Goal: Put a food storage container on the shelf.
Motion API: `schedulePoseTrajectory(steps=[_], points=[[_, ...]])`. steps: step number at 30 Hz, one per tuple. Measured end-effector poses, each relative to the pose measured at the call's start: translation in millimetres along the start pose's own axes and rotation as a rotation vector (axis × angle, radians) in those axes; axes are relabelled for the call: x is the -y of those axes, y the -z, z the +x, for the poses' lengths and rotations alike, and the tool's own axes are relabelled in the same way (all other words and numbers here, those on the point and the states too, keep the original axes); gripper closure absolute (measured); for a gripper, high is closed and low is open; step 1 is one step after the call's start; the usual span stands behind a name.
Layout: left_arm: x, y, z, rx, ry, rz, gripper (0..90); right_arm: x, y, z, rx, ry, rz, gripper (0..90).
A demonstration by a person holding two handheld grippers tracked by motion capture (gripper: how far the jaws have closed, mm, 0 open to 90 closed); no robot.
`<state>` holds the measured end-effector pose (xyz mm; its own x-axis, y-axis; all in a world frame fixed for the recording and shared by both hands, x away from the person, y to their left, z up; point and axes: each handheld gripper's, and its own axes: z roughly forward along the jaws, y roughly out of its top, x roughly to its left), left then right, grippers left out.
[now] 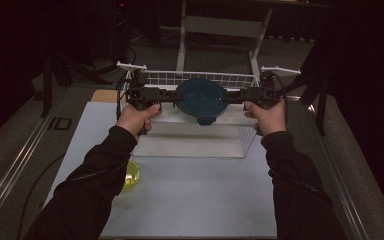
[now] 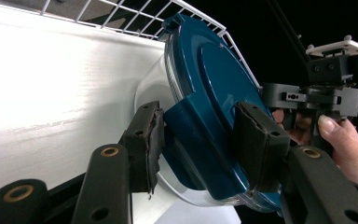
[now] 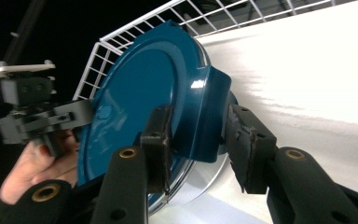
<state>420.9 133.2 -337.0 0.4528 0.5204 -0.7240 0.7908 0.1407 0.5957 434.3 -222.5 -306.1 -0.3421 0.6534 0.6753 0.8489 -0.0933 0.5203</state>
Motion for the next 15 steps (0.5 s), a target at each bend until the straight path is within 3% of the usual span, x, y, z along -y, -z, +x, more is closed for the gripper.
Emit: schedulePoseTrajectory(steps=[2,6,12,15], points=[[0.5,0.5,0.5,0.005,-0.003,-0.001,51.8,0.3,-0.8,1.2,0.005,0.008,0.001,58.3],[1.7,2.2,-0.5,0.008,-0.016,-0.004,50.6,3.2,2.0,0.4,-0.032,0.014,-0.009,53.1],[7.8,7.0,-9.5,-0.019,-0.097,0.002,43.6,9.4,12.2,10.4,-0.018,0.096,-0.025,49.2],[11.1,9.1,-13.1,-0.035,-0.117,0.002,43.3,14.0,18.8,15.8,-0.012,0.133,-0.038,48.9]])
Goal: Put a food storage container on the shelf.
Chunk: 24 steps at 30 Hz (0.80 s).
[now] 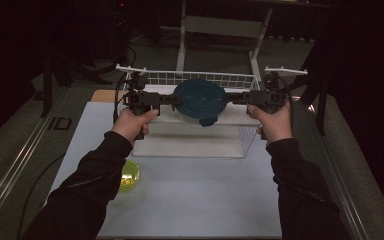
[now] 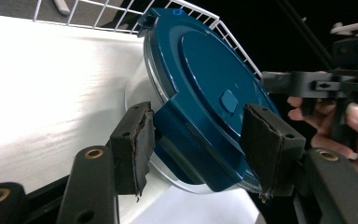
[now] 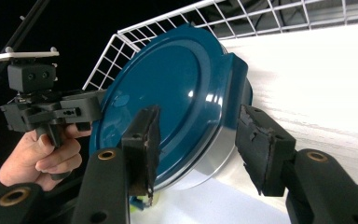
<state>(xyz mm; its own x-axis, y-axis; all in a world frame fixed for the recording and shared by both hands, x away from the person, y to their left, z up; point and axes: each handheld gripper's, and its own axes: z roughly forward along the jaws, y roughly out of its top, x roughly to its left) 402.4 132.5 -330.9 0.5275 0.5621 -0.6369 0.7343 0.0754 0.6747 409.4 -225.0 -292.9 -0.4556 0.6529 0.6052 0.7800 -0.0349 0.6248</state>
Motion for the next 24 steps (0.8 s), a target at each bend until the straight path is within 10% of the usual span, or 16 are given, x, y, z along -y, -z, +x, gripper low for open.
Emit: schedulePoseTrajectory(steps=[8,18,24], points=[[5.3,8.6,1.4,-0.012,-0.008,-0.046,38.1,21.1,9.4,18.8,-0.056,0.08,0.0,49.4],[36.6,30.6,-14.5,-0.042,-0.148,-0.142,30.1,59.1,-2.4,41.9,-0.108,0.181,0.076,86.8],[67.6,38.4,-22.2,-0.068,-0.224,-0.158,4.4,65.5,-14.0,43.2,-0.099,0.193,0.099,89.7]])
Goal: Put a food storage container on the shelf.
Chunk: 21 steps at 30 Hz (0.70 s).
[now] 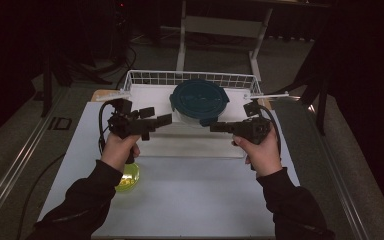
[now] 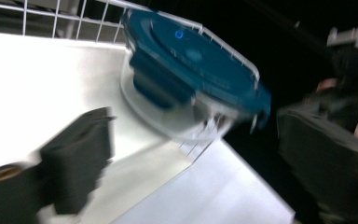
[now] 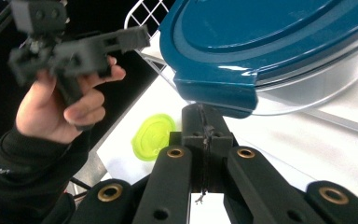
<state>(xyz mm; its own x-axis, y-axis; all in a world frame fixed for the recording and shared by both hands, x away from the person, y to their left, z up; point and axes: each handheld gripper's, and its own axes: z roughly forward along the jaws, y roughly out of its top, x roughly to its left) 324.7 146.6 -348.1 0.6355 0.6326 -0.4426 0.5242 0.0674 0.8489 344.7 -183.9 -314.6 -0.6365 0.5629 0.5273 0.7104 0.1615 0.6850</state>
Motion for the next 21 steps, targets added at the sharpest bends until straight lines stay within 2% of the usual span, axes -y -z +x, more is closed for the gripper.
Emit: schedulePoseTrajectory(steps=[1,4,6,11,15,16,21], points=[[5.1,2.0,-3.2,-0.013,-0.017,0.002,0.0,-0.5,-1.6,0.5,0.004,0.007,0.005,89.7],[18.1,5.7,-11.3,-0.031,-0.084,0.013,0.0,-1.4,-5.8,0.0,0.018,0.009,0.011,89.7],[28.6,7.8,-17.3,-0.026,-0.119,0.014,0.0,-1.7,-8.8,-2.8,0.01,-0.002,0.014,89.8],[50.2,10.1,-30.3,-0.043,-0.191,0.013,0.0,-6.2,-13.3,-4.6,0.011,-0.011,0.012,89.8],[57.8,11.1,-36.0,-0.025,-0.199,0.009,0.0,-12.2,-16.8,-6.1,0.014,-0.017,0.01,89.7],[60.6,11.6,-39.2,-0.006,-0.197,0.018,0.0,-13.9,-17.7,-6.5,0.016,-0.018,0.01,89.8],[63.5,15.4,-44.9,-0.003,-0.214,-0.006,0.0,-21.1,-22.4,-9.0,0.028,-0.024,0.008,89.8]])
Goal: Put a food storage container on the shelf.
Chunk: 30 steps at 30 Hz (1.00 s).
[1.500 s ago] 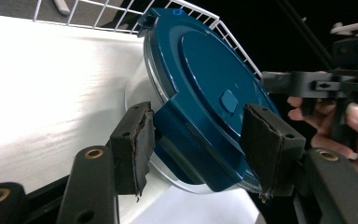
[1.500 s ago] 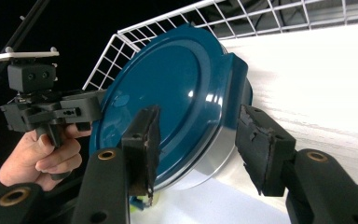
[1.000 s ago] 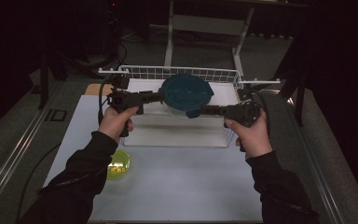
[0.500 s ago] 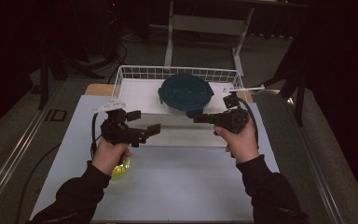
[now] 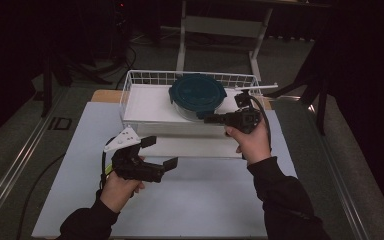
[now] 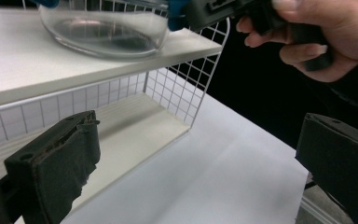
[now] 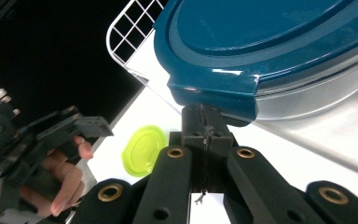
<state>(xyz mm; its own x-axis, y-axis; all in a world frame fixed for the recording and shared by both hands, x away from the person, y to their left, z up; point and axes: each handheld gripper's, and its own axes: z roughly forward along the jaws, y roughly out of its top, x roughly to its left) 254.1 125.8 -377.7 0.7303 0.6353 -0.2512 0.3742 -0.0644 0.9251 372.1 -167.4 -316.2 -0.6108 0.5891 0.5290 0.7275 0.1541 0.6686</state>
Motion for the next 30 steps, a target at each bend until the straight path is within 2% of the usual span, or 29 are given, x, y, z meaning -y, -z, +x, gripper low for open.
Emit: schedulePoseTrajectory(steps=[15,18,19,22,24,28,29,30], points=[[9.8,-0.8,-3.0,-0.002,-0.012,0.01,0.0,-8.2,-12.6,-2.5,0.016,-0.009,-0.002,88.6],[10.2,-0.3,-3.7,0.002,-0.021,0.005,0.0,-5.4,-13.5,-2.2,-0.002,-0.01,-0.002,86.4],[10.5,0.2,-3.7,0.001,-0.036,0.004,0.0,-3.5,-12.6,-1.5,-0.012,-0.009,-0.003,85.6],[11.9,1.9,-2.3,0.013,-0.047,-0.006,0.0,6.2,-8.0,3.1,-0.036,0.023,-0.013,75.7],[12.9,3.7,-1.3,0.022,-0.055,-0.003,0.0,14.2,-4.9,6.4,-0.047,0.05,-0.023,64.7],[15.7,10.4,2.4,0.073,-0.04,-0.022,0.0,32.2,1.3,11.6,-0.069,0.1,-0.05,42.1],[16.2,11.9,3.2,0.08,-0.039,-0.024,0.0,38.6,3.6,12.8,-0.068,0.124,-0.07,38.0],[17.2,13.9,4.2,0.089,-0.036,-0.033,0.0,42.2,5.3,13.3,-0.073,0.129,-0.078,35.7]])
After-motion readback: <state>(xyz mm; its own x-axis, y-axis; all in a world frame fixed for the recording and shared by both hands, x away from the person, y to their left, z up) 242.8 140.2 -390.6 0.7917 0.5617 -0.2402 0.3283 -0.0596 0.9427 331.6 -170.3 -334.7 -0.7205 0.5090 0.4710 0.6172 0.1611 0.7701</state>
